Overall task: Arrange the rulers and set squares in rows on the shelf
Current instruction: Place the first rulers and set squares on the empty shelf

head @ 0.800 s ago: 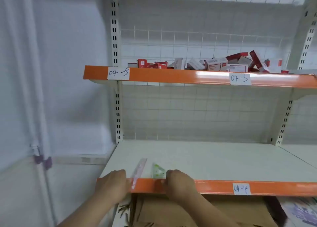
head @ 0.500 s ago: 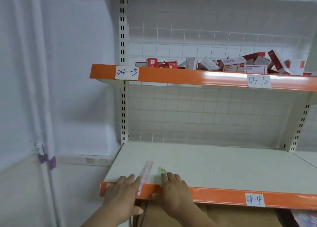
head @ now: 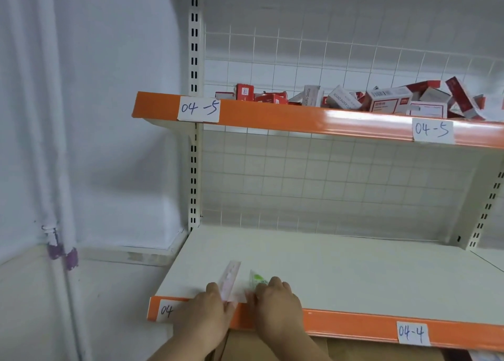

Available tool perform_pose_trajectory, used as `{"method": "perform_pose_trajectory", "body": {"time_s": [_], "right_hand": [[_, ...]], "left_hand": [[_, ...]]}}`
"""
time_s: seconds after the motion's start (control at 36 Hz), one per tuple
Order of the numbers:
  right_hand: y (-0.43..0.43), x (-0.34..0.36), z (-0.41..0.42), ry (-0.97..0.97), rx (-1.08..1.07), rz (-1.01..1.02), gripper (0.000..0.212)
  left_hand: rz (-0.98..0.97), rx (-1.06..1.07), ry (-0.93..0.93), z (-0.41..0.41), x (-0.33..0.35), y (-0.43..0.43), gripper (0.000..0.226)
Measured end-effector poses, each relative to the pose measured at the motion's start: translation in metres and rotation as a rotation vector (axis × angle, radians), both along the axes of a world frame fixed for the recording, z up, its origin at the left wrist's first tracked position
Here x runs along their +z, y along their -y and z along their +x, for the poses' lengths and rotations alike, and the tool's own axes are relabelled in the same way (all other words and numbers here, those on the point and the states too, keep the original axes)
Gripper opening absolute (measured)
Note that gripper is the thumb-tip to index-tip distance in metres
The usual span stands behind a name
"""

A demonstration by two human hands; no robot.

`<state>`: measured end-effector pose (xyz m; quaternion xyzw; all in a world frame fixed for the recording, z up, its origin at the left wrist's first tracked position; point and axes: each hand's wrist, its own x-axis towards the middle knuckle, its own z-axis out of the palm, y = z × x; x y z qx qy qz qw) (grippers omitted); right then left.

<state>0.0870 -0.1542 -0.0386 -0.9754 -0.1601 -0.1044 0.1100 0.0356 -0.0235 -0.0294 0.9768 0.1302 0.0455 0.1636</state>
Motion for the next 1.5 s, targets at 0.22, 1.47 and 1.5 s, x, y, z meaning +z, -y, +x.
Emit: {"method": "perform_pose_trajectory", "body": {"time_s": [0.22, 1.47, 1.5], "right_hand": [[0.004, 0.006, 0.016, -0.179, -0.141, 0.033, 0.036], [0.018, 0.007, 0.025, -0.288, -0.316, 0.631, 0.032], [0.022, 0.008, 0.024, -0.269, -0.319, 0.639, 0.033]], "left_hand": [[-0.035, 0.043, -0.016, 0.003, 0.002, 0.003, 0.025], [-0.123, -0.045, 0.019, 0.022, 0.01, 0.015, 0.01], [-0.123, -0.056, 0.023, 0.024, 0.011, 0.019, 0.011]]}}
